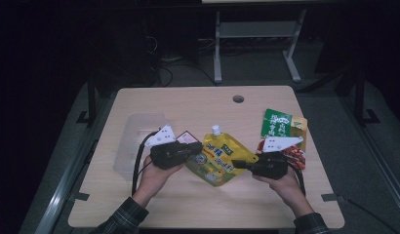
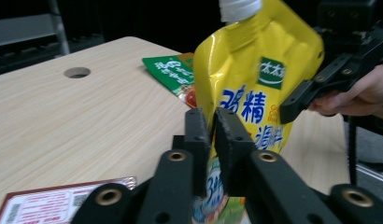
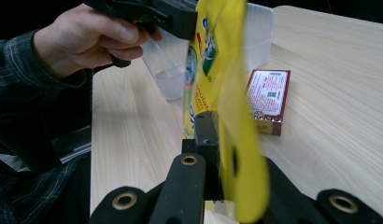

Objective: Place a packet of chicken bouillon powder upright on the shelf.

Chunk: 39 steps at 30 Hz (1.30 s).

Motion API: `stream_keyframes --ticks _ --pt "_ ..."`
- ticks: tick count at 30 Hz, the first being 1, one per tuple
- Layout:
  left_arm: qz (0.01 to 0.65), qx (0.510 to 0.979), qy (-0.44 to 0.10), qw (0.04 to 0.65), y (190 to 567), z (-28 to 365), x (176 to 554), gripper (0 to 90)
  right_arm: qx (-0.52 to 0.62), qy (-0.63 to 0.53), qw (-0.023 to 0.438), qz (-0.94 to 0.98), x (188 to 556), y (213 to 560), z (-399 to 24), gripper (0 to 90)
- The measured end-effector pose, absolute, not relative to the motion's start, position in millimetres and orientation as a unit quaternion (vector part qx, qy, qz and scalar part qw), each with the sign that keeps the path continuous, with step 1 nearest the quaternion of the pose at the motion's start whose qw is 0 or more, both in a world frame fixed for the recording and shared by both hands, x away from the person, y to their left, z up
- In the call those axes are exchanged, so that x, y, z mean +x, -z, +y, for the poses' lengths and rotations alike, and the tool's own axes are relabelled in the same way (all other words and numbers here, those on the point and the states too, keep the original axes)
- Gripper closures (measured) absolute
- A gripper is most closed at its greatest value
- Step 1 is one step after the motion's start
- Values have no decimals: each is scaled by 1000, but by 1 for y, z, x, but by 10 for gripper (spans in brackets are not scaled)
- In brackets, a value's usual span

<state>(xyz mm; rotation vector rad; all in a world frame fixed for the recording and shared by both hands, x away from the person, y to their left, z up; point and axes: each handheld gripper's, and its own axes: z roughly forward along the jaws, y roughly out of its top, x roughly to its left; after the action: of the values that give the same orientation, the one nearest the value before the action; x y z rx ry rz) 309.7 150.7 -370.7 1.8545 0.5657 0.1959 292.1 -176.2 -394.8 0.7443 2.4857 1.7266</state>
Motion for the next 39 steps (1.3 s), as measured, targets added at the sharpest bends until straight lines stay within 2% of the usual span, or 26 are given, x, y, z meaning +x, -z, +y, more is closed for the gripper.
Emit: stream_keyframes --ticks 4,12,24,31,39 --pt "242 793 -90 552 368 154 305 644 240 -564 14 790 291 390 -182 900" --pt "227 824 -90 512 373 158 284 429 241 -570 20 786 291 375 -188 900" --pt "221 855 -56 465 408 165 251 263 255 -546 30 797 307 357 -170 900" --pt "208 865 -60 453 420 164 237 153 259 -532 38 805 321 340 -149 900" --pt "199 870 -58 447 428 157 235 131 250 -529 41 810 335 322 -123 900"
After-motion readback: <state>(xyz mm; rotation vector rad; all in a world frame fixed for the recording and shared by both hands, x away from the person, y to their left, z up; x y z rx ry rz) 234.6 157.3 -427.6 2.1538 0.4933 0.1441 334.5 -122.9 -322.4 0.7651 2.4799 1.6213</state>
